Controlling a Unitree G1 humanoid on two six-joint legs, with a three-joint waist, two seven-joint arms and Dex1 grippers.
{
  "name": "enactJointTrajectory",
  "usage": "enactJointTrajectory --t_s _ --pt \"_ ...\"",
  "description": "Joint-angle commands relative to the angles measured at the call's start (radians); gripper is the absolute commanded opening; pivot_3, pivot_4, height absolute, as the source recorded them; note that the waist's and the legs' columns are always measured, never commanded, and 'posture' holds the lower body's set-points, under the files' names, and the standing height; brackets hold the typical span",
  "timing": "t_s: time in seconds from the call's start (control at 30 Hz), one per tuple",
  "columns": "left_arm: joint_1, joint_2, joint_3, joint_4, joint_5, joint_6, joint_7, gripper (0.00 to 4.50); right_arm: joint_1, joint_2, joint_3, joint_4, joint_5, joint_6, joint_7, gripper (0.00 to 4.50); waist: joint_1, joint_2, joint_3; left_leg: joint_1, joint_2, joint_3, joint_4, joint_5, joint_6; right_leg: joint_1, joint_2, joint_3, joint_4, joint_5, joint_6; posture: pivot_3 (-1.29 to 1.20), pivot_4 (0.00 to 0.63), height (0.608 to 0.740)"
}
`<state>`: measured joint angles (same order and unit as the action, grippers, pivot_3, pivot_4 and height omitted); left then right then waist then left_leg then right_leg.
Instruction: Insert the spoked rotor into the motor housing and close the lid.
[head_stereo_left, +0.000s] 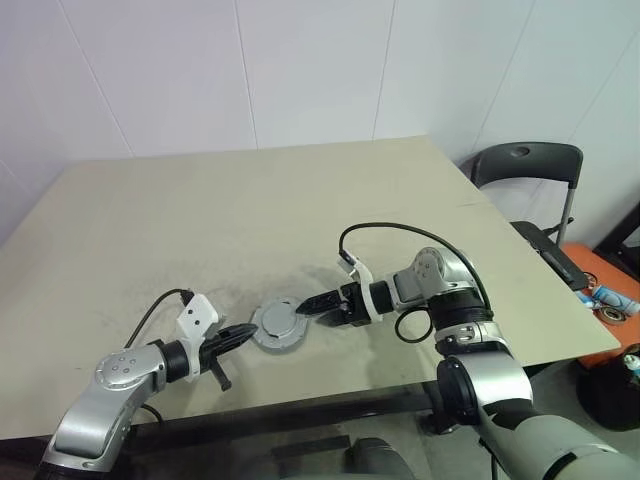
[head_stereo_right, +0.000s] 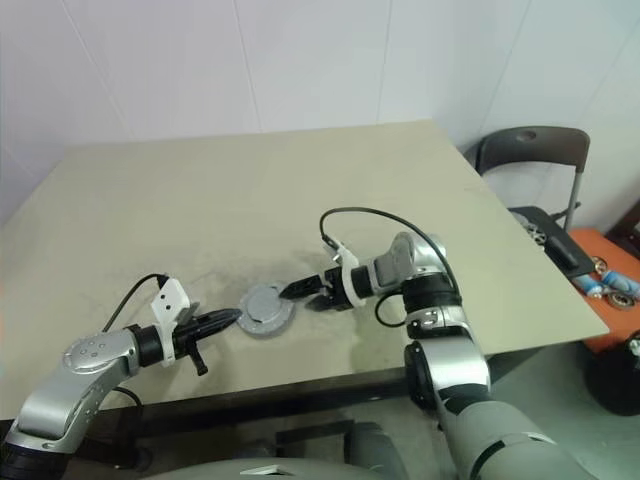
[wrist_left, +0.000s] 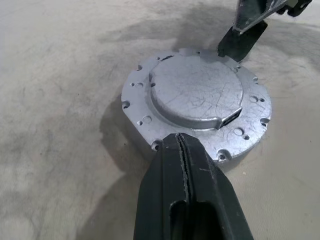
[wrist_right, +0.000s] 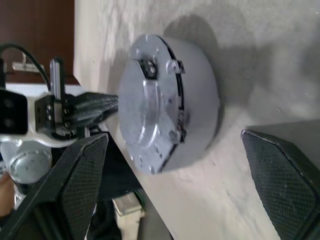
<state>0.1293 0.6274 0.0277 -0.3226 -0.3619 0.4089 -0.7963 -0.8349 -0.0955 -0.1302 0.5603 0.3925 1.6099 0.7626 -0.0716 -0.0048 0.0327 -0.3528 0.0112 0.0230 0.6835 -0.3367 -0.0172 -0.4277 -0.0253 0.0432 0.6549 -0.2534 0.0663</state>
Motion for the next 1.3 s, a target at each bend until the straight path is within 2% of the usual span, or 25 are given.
enactJointTrajectory --t_s 0.03,0.43,0.53,0.83,1.07,1.3 --pt "0.003 0.008 0.014 -0.006 -0.001 0.004 0.004 0.0 -0.003 0.052 -0.072 0.027 0.029 0.004 -0.066 4.46 0.0 0.0 0.0 0.0 0.0 0.0 0.0 0.0 0.0 0.0 0.0 0.0 0.0 0.0 0.0 0.0 0.0 0.74" --pt "0.003 0.009 0.013 -0.01 -0.005 0.01 0.006 0.0 0.02 0.113 -0.175 0.03 0.114 0.005 -0.203 4.46 -0.001 0.0 0.0 0.001 0.0 0.0 0.0 0.0 0.0 0.0 0.001 0.0 0.0 0.0 0.0 0.0 0.0 0.74" --pt "0.004 0.008 0.011 -0.009 -0.005 0.01 0.008 0.0 0.02 0.117 -0.197 0.032 0.133 0.005 -0.233 3.88 -0.001 0.0 0.0 0.001 0.0 0.0 0.0 0.0 0.0 0.001 0.001 0.0 0.0 0.0 0.0 0.0 0.0 0.74" --pt "0.009 0.005 0.018 -0.007 -0.01 0.008 0.008 0.0 0.018 0.111 -0.211 0.039 0.205 0.005 -0.276 1.22 0.0 0.0 0.0 0.0 0.0 0.0 0.0 0.0 0.0 0.001 0.001 0.0 -0.001 0.0 0.0 0.0 0.0 0.74" --pt "0.01 0.003 0.019 -0.007 -0.015 0.007 0.012 0.0 0.021 0.107 -0.209 0.038 0.242 0.005 -0.302 1.18 0.0 0.0 0.0 0.0 0.0 0.0 0.0 0.0 0.0 0.001 0.001 0.0 -0.002 0.0 0.0 0.0 0.0 0.74" --pt "-0.008 -0.092 0.209 -0.068 -0.268 0.151 0.098 0.0 0.023 0.088 -0.182 0.004 0.324 0.005 -0.294 1.18 0.0 0.0 0.0 -0.002 0.001 -0.001 0.0 0.0 0.0 0.0 0.001 0.0 -0.002 0.0 0.0 0.0 0.0 0.74"
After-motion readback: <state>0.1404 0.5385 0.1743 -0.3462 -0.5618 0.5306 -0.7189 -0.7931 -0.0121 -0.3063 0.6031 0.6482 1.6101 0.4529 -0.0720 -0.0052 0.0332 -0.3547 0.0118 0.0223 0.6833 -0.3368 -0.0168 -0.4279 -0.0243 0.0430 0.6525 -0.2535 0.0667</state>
